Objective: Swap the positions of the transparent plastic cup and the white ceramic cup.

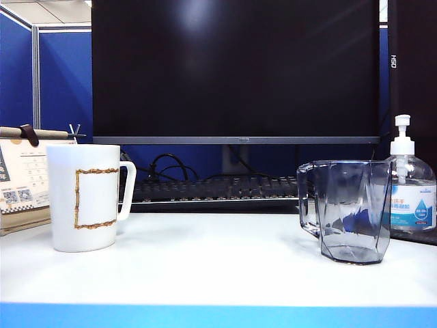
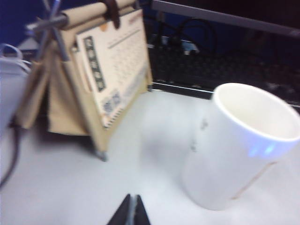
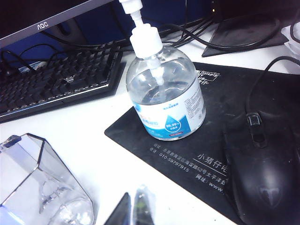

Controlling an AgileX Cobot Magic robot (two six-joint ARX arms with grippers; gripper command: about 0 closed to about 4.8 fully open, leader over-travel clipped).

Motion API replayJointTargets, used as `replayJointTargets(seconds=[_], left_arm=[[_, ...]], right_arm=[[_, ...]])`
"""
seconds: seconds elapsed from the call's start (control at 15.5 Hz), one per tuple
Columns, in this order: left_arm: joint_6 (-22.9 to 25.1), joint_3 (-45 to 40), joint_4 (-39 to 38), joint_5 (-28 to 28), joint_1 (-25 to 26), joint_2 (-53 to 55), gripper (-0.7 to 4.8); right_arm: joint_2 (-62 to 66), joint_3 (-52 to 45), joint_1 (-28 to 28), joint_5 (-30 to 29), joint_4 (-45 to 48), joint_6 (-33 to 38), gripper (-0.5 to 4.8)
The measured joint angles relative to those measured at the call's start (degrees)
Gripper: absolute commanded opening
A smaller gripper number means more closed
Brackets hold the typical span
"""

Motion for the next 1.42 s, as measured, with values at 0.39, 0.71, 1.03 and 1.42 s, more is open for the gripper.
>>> replayJointTargets(seconds=[0.39, 0.71, 1.03, 1.42], left_arm=[[-2.1, 0.0, 1.3, 13.1, 0.0, 0.0, -0.04], [-9.1, 0.2, 2.1, 27.4, 0.0, 0.0, 0.35], [-12.9, 9.6, 1.3, 31.3, -2.3, 0.0, 0.35], [-11.6, 15.5, -6.4, 23.1, -9.9, 4.5, 1.65]], right_arm=[[0.0, 0.0, 0.0, -8.5, 0.8, 1.8, 0.23], [0.0, 0.1, 0.0, -20.1, 1.9, 4.0, 1.29], [0.0, 12.3, 0.0, -24.6, 1.6, 5.3, 1.29], [0.0, 15.7, 0.0, -26.3, 1.6, 9.4, 1.32]])
